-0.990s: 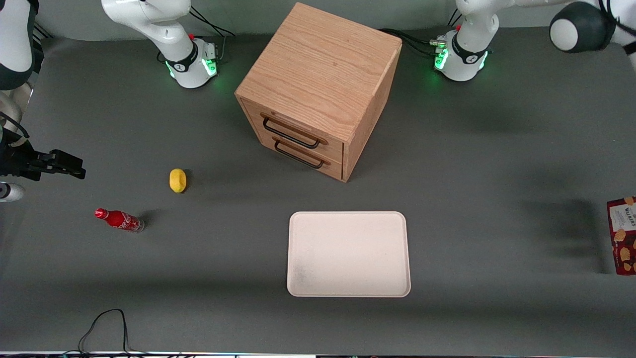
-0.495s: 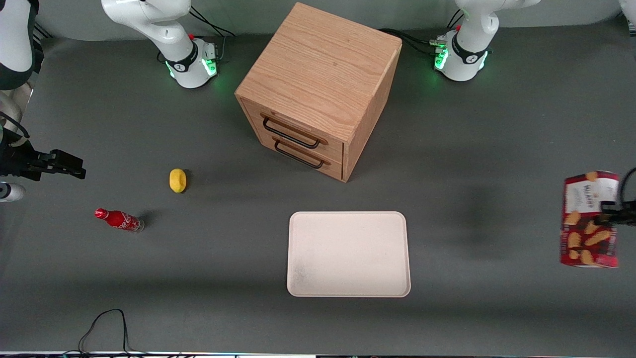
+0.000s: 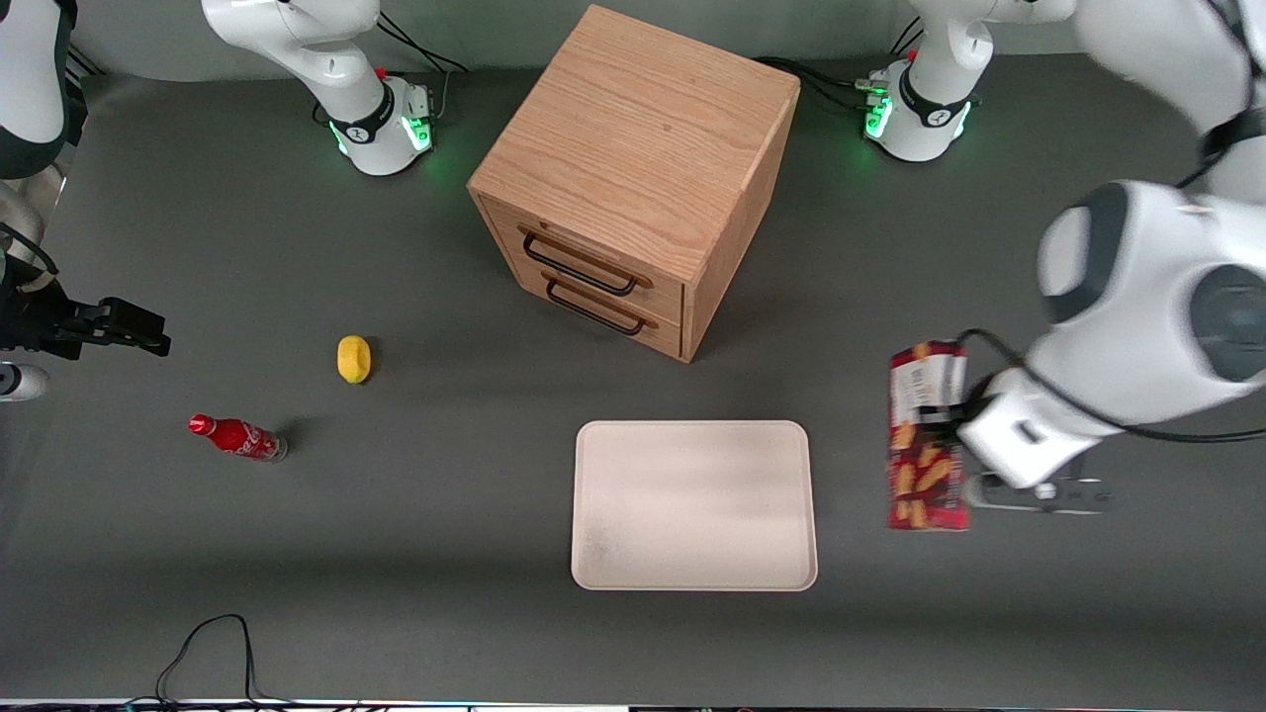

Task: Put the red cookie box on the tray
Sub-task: 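Lift the box with the left gripper and carry it over the white tray, then lower the box onto the tray's edge and open the left gripper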

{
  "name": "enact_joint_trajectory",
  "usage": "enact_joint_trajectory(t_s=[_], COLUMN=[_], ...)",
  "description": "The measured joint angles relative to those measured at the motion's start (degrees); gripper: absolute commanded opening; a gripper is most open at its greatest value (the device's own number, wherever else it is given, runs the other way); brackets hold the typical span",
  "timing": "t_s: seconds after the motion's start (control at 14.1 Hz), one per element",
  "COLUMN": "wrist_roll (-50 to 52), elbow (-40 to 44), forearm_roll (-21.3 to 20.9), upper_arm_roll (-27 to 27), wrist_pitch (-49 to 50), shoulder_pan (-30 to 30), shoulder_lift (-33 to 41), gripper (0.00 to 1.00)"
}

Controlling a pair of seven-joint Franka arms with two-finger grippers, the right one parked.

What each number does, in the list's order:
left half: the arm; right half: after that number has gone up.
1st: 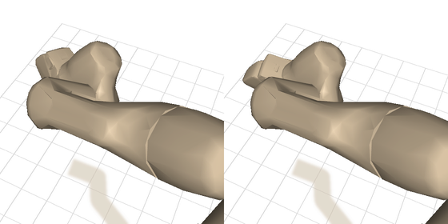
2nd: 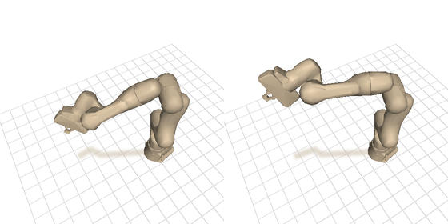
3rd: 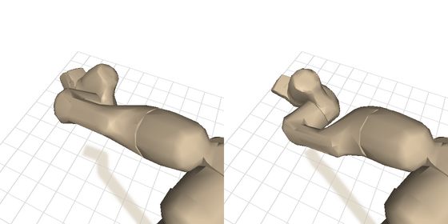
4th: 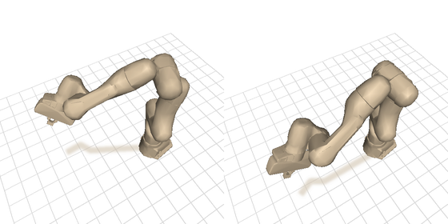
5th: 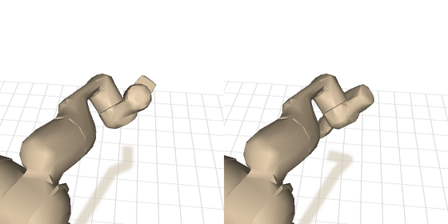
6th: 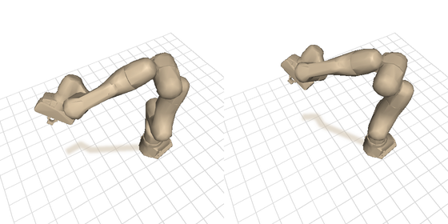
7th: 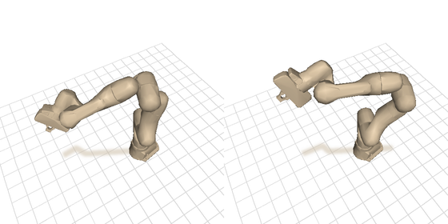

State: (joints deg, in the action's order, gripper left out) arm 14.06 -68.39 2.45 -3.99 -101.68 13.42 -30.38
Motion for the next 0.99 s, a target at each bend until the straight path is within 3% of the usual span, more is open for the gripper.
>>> enact_joint_trajectory(t_s=[0.21,0.64,0.99], wrist_roll=[7.54,13.87,15.78], elbow=[0.13,-1.06,-1.12], forearm_roll=[-6.14,-12.66,-13.84], upper_arm_roll=[-1.39,-1.43,-1.49], wrist_pitch=[-9.04,-25.38,-26.48], shoulder_pan=[4.39,5.67,6.22], shoulder_lift=[-6.82,-18.16,-20.23], gripper=[0.0,0.0,0.0])
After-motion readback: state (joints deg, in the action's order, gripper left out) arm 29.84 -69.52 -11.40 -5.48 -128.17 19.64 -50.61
